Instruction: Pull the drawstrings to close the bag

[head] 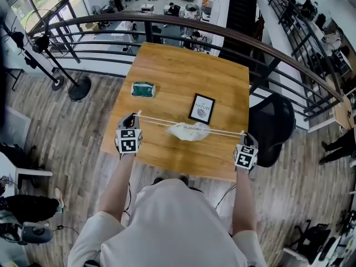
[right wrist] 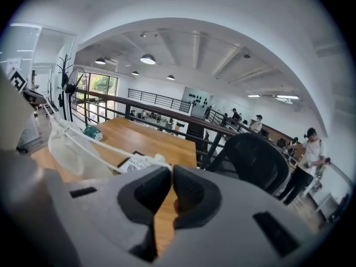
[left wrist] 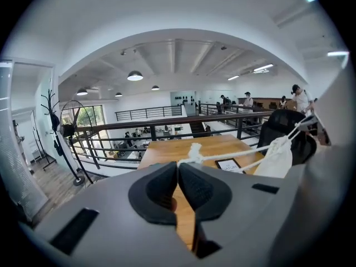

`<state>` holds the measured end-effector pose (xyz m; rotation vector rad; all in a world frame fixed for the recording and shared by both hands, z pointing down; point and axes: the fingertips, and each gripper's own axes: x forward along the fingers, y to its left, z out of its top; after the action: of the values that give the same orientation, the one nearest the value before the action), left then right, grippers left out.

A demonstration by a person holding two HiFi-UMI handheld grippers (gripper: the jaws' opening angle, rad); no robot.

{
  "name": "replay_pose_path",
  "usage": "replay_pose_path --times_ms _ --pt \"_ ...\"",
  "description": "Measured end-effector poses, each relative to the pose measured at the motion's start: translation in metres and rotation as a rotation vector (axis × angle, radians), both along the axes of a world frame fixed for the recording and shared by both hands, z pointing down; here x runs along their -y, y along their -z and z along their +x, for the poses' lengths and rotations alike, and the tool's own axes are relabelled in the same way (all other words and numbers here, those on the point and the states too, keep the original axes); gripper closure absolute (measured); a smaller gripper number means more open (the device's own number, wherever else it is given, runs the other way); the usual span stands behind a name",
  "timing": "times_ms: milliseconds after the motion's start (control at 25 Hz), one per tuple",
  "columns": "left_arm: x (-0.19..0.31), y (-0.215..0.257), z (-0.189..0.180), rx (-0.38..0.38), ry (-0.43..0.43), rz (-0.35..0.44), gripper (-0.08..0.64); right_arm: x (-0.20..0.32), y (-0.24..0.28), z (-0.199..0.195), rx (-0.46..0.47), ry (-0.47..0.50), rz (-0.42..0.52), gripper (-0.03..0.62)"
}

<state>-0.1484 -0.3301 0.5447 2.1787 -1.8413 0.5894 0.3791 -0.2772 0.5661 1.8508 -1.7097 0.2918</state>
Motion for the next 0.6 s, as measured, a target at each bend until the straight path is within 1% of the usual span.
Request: replay_pose_path --times_ms 200,320,600 --pt "0.003 0.000 0.000 -0.002 0.005 0.006 0.554 0.007 0.009 -0.012 -0.042 0.052 0.064 0.574" --pt "0.005 0.000 0.001 0.004 -0.001 0.011 0.554 0.008 0.010 -0.019 -0.027 0.056 0.056 0.572" --pt "0.007 0.000 0.006 -0.007 -0.024 0.010 0.552 0.013 0.020 -0.031 0.045 0.065 0.088 0.572"
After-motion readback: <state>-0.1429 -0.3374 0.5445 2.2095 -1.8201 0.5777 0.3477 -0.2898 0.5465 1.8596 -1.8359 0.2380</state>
